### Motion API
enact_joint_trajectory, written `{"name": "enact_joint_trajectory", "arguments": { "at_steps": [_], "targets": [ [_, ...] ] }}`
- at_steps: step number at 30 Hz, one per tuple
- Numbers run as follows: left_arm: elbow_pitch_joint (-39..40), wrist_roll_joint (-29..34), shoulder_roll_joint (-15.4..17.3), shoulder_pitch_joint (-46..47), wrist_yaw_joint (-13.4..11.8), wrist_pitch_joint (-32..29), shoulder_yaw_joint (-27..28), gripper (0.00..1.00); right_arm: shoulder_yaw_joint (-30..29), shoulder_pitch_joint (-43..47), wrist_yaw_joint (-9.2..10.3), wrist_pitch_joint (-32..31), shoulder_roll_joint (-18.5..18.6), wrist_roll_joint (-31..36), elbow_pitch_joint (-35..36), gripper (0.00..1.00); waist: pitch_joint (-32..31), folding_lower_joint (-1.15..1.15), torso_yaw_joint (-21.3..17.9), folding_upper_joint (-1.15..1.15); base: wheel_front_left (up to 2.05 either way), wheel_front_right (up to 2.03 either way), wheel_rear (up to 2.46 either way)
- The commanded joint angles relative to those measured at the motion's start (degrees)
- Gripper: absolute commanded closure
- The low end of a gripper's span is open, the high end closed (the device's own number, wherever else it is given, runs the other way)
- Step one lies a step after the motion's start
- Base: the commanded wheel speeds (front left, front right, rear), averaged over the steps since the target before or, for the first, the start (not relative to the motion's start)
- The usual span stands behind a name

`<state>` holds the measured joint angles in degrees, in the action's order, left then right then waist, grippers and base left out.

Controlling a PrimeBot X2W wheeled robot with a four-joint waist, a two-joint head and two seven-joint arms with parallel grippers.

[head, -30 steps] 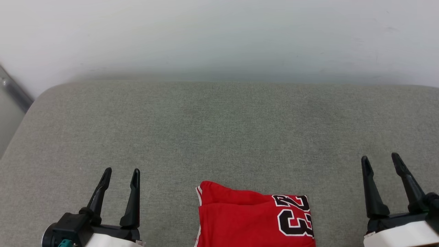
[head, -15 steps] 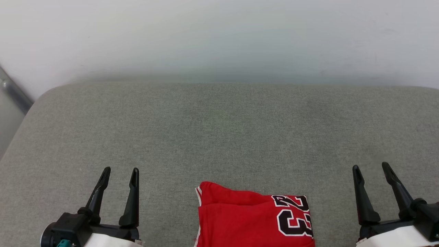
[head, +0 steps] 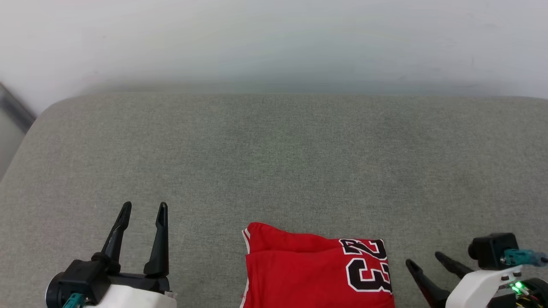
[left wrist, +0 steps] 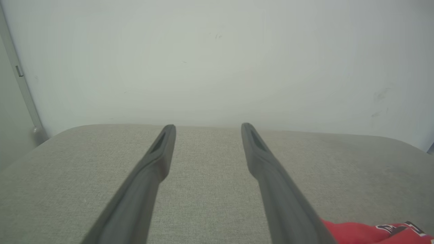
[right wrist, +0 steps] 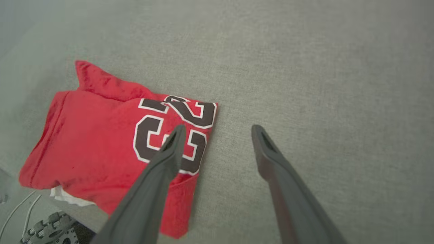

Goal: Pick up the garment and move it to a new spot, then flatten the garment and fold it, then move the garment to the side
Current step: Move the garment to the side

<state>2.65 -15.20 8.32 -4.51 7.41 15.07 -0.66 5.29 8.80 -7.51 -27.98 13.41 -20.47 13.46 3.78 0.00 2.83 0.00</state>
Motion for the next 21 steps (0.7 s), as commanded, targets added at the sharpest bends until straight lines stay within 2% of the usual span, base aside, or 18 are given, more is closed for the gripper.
{"name": "enact_joint_trajectory", "arguments": {
  "at_steps": [1, 5, 10, 12, 15, 21],
  "targets": [
    [0.1, 0.2, -0.1, 1.0, 0.1, 0.1, -0.1, 0.0, 0.4, 0.2, 0.02, -6.5, 1.1, -2.9, 1.4, 0.0, 0.9, 0.0, 0.5, 0.0, 0.0, 0.0, 0.0],
    [-0.1, 0.2, 0.1, 2.0, 0.1, 0.1, -0.8, 0.0, 0.4, -0.6, 0.03, -17.6, 1.8, -6.2, 3.5, 0.0, 2.3, 0.0, 1.5, 0.0, 0.0, 0.0, 0.0],
    [0.4, -0.2, 0.3, 3.3, 0.1, 0.1, -1.5, 0.0, 0.3, -2.4, 0.03, -26.0, 0.9, -5.8, 2.6, 0.0, 4.3, 0.0, 3.2, 0.0, 0.0, 0.0, 0.0],
    [0.4, -0.2, 0.4, 3.6, 0.1, 0.1, -1.7, 0.0, 0.2, -2.7, 0.03, -26.9, 0.2, -5.9, 2.2, 0.0, 4.8, 0.0, 3.6, 0.0, 0.0, 0.0, 0.0],
    [0.2, -0.5, 0.6, 4.3, 0.1, 0.1, -1.7, 0.0, -0.7, -3.8, 0.03, -28.6, -3.2, -7.3, -0.4, 0.0, 5.8, 0.0, 4.5, 0.0, 0.0, 0.0, 0.0],
    [-0.4, -1.0, 0.2, 5.3, 0.1, 0.1, -2.6, 0.0, -0.1, -6.0, 0.03, -28.6, -6.4, -5.8, -6.0, 0.0, 7.2, 0.0, 6.7, 0.0, 0.0, 0.0, 0.0]
  ]
}}
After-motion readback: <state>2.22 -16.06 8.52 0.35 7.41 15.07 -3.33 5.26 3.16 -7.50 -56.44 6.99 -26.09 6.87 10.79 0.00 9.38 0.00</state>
